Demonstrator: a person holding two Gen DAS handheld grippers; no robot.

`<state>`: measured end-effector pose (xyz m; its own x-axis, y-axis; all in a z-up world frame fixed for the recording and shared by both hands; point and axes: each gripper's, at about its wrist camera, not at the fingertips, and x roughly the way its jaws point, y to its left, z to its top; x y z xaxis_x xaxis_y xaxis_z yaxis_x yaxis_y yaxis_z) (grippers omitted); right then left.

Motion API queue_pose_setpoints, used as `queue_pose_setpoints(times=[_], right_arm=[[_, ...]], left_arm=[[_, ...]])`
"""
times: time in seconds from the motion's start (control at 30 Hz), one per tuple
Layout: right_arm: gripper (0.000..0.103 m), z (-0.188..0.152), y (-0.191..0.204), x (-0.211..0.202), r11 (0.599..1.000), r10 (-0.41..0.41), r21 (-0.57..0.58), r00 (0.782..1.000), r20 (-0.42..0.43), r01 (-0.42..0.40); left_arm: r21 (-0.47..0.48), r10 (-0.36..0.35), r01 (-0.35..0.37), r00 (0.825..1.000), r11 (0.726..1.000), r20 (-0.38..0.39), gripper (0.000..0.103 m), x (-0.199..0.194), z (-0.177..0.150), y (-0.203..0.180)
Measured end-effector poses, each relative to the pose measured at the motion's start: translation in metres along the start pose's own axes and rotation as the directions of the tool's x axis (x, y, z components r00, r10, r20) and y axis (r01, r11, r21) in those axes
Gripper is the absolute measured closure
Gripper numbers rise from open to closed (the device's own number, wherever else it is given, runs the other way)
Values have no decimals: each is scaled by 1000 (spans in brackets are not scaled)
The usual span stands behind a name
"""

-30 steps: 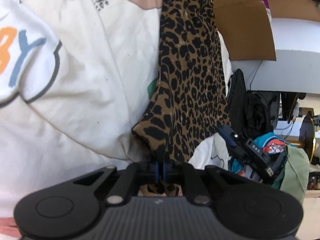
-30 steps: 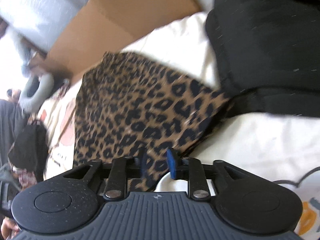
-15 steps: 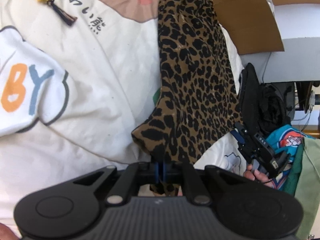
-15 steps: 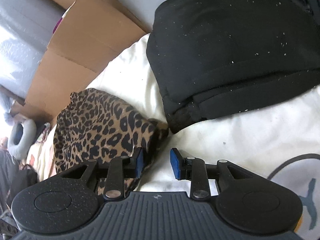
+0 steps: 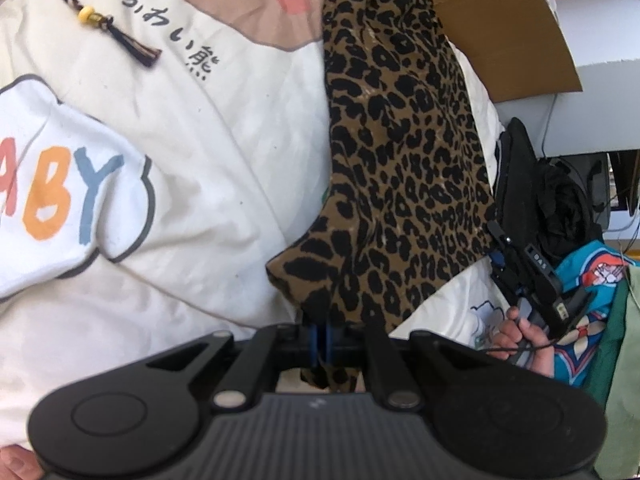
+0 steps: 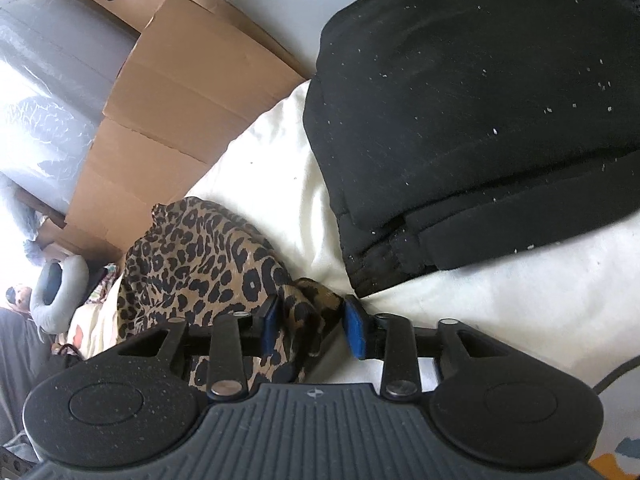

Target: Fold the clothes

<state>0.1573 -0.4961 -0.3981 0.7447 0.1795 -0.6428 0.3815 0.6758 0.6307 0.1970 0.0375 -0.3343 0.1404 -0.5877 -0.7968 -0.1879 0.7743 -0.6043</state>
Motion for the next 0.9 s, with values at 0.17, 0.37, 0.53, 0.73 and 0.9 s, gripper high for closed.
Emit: queue_pose_setpoints(times=[0.17,0.37,0.53,0.73,0.9], right_arm=[[99,3,11,-7,1000,-1,-6,999,-43,0],[100,-2,27,-28,1000,29,0,995,-93,-29],[100,-9,37,-40,998,60,14,987,-151,-58],[99,-19,51,-48,992,113,-17,961,-251,-121],[99,-32,59,-50,988,126,-44,938,-323,-148]], left_arm=[[15,20,-20,1000,1000,11,99,-10,2,-3],[27,58,-59,998,998,20,99,-30,6,-3],[44,97,-98,995,994,21,99,-43,0,-8],[69,151,-153,988,986,33,99,-54,-12,-19],[78,184,-186,982,979,35,99,-63,-3,-15]])
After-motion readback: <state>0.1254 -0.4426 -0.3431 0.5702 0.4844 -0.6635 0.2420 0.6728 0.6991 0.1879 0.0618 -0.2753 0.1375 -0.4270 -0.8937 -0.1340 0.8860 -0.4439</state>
